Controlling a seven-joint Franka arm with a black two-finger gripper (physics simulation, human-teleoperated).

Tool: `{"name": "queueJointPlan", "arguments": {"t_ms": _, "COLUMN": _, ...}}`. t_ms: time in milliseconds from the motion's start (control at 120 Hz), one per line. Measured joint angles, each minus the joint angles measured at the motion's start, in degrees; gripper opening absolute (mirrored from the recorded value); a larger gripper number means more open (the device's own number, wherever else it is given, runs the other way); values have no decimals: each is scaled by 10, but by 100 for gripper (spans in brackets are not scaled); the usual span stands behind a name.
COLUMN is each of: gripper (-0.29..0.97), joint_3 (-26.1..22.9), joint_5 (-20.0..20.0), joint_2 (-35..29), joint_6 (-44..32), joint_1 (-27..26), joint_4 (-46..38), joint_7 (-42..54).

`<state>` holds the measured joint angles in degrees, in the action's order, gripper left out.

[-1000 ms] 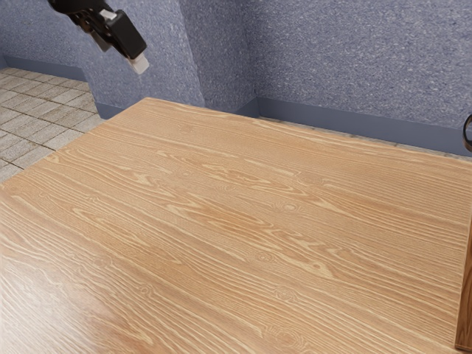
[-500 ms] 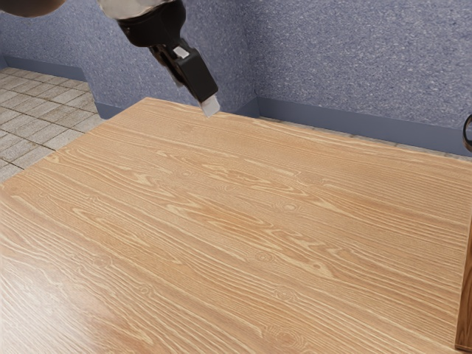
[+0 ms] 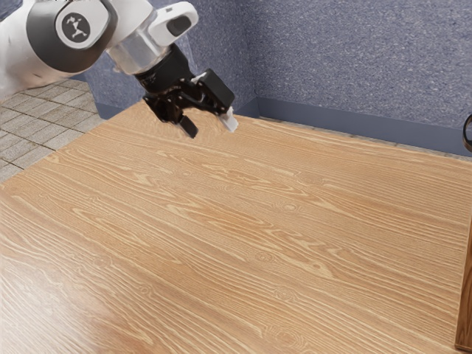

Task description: Pull the drawer handle with one arm to open the drawer

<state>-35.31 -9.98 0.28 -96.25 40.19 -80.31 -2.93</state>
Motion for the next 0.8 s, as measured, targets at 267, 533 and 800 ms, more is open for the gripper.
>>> {"name": "queueJointPlan", "arguments": {"t_ms": 267, "gripper": 68, "joint_3": -4, "joint_5": -165, "joint_2": 96, "joint_6": -122, "joint_1": -83, "joint_4": 31, "joint_7": -76}}
{"name": "queueJointPlan", "arguments": {"t_ms": 533, "gripper": 68, "joint_3": 2, "joint_5": -184, "joint_2": 168, "joint_6": -180, "joint_1": -174, "joint_4": 85, "joint_7": -122}}
{"name": "queueJointPlan", "arguments": {"t_ms": 800, "gripper": 68, "joint_3": 107, "joint_5": -178, "joint_2": 276, "joint_6": -196, "joint_1": -318, "joint_4": 219, "joint_7": -145}}
